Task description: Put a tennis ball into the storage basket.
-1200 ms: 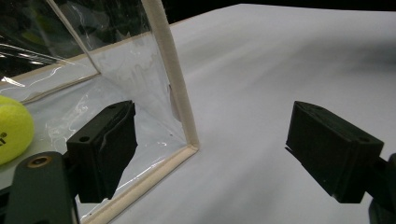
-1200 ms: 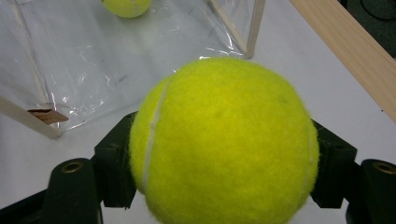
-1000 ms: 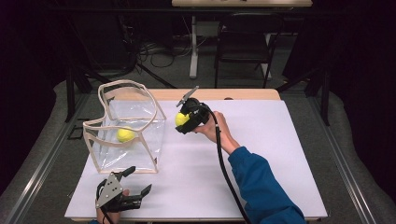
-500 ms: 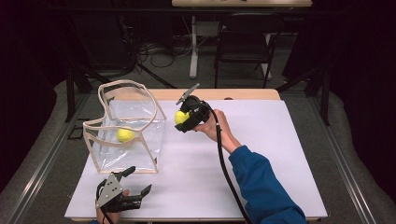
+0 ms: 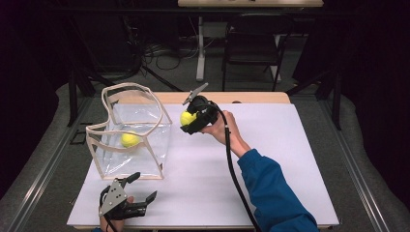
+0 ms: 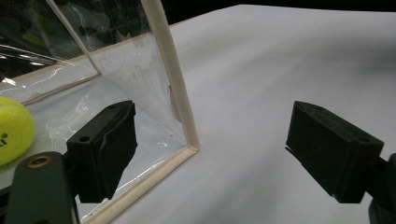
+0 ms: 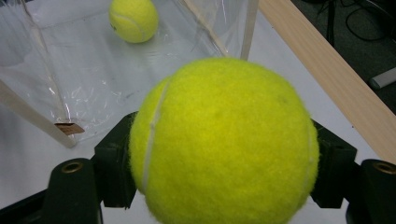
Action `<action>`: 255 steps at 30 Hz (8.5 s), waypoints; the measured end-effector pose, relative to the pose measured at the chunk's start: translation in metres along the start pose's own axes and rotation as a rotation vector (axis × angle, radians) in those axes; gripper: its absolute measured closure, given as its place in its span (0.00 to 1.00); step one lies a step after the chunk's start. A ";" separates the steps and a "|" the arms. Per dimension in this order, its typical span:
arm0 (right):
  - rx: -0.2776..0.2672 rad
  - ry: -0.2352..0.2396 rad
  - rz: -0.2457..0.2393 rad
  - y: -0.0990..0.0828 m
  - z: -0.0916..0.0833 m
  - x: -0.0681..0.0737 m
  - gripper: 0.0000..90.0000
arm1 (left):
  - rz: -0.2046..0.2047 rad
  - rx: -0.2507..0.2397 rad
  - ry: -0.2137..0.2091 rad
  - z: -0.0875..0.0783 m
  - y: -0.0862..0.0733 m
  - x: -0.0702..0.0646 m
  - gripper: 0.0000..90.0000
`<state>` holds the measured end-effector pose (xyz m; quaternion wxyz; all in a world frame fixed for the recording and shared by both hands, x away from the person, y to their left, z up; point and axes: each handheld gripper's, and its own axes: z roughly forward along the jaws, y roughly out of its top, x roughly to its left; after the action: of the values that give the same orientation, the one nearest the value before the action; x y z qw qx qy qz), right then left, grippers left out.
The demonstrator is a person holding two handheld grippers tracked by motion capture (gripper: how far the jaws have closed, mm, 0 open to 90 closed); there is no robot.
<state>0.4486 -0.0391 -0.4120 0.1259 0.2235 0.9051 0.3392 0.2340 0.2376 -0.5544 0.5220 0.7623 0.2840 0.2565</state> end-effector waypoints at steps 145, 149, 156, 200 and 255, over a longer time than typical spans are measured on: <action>-0.254 -0.022 -0.030 0.058 -0.037 0.019 0.29 | -0.004 -0.009 0.009 -0.001 0.000 0.000 0.18; -0.255 -0.022 -0.039 0.062 -0.036 0.022 0.29 | -0.004 -0.012 0.008 -0.001 0.000 0.000 0.18; -0.261 -0.021 -0.050 0.068 -0.037 0.026 0.29 | -0.005 -0.012 0.005 -0.001 0.000 0.000 0.18; -0.264 -0.010 -0.077 0.097 -0.030 0.034 0.29 | -0.005 -0.018 0.002 -0.002 0.001 0.000 0.18; -0.167 0.007 -0.136 0.115 0.000 0.052 0.29 | -0.006 -0.023 0.000 -0.002 0.001 0.000 0.18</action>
<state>0.4401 0.0634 -0.3396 0.1638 0.1489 0.8871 0.4050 0.2325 0.2389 -0.5530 0.5313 0.7555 0.2833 0.2582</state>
